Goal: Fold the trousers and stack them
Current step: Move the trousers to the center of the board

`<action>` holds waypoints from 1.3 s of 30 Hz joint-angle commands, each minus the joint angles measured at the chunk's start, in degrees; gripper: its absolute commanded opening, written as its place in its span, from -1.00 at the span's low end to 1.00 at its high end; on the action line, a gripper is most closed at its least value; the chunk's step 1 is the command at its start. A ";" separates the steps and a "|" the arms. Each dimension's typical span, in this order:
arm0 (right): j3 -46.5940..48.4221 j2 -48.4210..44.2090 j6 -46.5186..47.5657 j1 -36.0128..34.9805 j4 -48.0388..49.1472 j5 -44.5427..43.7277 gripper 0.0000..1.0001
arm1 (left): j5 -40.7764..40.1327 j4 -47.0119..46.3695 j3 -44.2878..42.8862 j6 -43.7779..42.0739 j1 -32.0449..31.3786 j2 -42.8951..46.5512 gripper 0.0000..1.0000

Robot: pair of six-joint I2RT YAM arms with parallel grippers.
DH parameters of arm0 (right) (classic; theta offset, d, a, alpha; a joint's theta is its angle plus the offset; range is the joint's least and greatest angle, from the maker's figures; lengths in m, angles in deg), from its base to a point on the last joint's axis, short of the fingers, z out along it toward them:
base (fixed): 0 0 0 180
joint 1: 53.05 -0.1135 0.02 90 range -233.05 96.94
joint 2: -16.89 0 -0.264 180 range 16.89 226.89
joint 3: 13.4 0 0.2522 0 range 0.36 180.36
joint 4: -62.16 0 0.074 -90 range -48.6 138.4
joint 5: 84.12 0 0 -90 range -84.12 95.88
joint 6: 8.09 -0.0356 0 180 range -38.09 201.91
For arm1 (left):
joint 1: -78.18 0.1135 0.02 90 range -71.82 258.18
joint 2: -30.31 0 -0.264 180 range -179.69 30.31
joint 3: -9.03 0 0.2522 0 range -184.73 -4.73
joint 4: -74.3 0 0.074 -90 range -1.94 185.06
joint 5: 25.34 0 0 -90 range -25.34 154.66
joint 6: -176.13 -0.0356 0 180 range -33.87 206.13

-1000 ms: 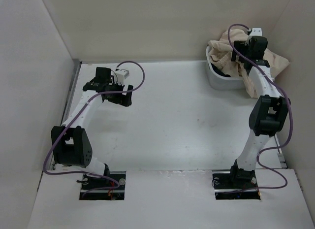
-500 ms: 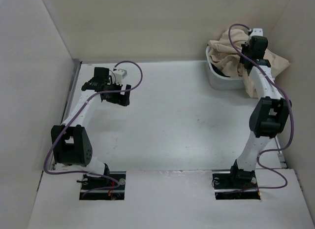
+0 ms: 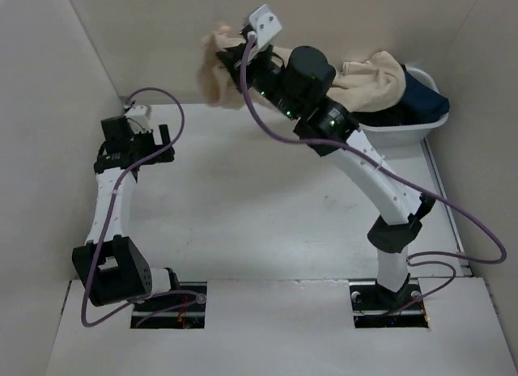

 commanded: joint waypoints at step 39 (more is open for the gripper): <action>-89.81 -40.25 -45.60 34.30 1.31 -2.72 1.00 | -8.96 17.09 15.89 -39.92 -15.72 17.87 0.90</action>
